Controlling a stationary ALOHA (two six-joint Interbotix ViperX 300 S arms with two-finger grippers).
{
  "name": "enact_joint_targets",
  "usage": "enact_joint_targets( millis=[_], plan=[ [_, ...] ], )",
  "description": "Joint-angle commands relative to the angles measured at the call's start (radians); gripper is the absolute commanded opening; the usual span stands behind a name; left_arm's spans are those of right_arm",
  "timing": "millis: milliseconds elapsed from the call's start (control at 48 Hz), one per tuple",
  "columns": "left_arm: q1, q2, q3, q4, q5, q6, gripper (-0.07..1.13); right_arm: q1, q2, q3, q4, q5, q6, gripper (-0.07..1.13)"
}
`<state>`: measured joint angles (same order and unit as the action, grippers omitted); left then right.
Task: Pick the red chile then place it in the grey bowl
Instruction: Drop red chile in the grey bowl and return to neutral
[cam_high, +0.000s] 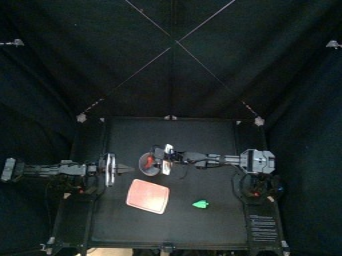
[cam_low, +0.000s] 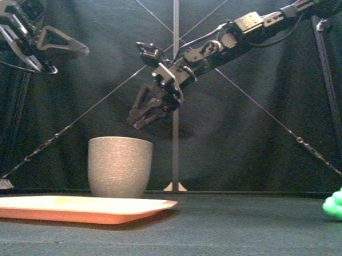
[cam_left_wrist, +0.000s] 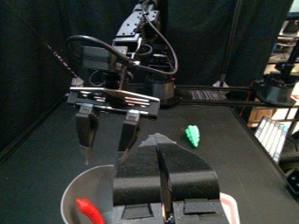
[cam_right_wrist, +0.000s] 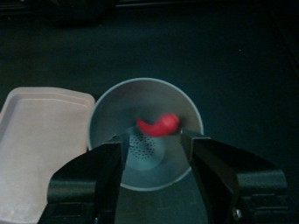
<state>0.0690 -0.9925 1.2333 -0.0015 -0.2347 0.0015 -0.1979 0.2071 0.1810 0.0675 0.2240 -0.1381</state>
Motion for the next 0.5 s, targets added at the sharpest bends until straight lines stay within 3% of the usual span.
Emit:
enact_joint_targets(
  millis=[21, 250, 500],
  plan=[
    [0.003, 0.003, -0.012, 0.0, -0.005, 0.002, -0.04, -0.009, -0.063, -0.014, 0.005, -0.012, 0.003, 0.86],
    [0.003, 0.003, -0.012, 0.0, -0.005, 0.002, -0.04, -0.043, -0.241, 0.084, 0.009, -0.043, 0.008, 0.86],
    [0.006, 0.003, -0.011, 0.0, -0.005, 0.003, -0.04, -0.029, -0.523, 0.287, 0.012, -0.107, 0.012, 0.86]
  ],
)
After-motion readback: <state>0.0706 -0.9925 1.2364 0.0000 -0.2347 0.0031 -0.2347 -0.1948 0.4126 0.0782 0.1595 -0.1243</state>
